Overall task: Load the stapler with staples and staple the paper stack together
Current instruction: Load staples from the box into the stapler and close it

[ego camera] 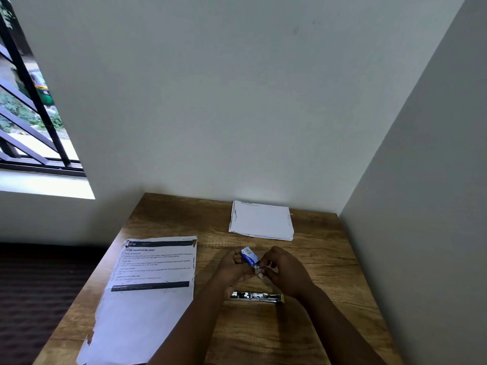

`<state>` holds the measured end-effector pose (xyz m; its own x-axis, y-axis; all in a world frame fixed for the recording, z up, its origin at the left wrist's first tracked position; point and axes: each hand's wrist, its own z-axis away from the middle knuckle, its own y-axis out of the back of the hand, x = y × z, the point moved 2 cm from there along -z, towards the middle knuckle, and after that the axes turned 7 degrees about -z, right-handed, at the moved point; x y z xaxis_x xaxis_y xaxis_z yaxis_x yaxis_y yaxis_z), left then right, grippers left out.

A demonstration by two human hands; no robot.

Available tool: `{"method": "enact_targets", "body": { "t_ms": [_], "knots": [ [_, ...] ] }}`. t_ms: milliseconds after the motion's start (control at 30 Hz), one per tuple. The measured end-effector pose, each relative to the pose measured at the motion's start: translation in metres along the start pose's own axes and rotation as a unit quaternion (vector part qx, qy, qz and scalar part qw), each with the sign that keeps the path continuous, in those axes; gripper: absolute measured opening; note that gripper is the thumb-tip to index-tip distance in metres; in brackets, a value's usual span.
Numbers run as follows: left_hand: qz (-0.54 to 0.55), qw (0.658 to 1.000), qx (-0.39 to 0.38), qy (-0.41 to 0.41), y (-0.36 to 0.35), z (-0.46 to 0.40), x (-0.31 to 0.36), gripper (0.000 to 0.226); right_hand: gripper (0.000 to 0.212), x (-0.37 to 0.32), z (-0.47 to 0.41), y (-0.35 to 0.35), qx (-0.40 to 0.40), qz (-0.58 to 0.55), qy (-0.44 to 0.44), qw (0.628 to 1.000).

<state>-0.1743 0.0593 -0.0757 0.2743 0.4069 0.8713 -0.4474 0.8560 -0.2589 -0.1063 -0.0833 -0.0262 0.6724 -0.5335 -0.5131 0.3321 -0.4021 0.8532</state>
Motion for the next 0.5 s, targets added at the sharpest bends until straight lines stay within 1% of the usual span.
{"method": "enact_targets", "body": {
  "t_ms": [100,367,500],
  "knots": [
    [0.0,1.0,-0.006,0.001,-0.0021,0.0,-0.0003,0.056,0.014,0.0017,-0.0008,-0.0006,-0.004,0.003,0.0,1.0],
    [-0.002,1.0,-0.002,0.004,-0.0034,0.0002,-0.0002,0.055,0.029,0.0046,-0.0002,0.0,-0.014,0.017,0.024,0.999],
    [0.009,1.0,0.001,0.011,-0.0044,-0.0007,-0.0003,0.058,0.028,0.0058,-0.0004,0.0021,-0.013,0.046,0.05,0.998]
  ]
}}
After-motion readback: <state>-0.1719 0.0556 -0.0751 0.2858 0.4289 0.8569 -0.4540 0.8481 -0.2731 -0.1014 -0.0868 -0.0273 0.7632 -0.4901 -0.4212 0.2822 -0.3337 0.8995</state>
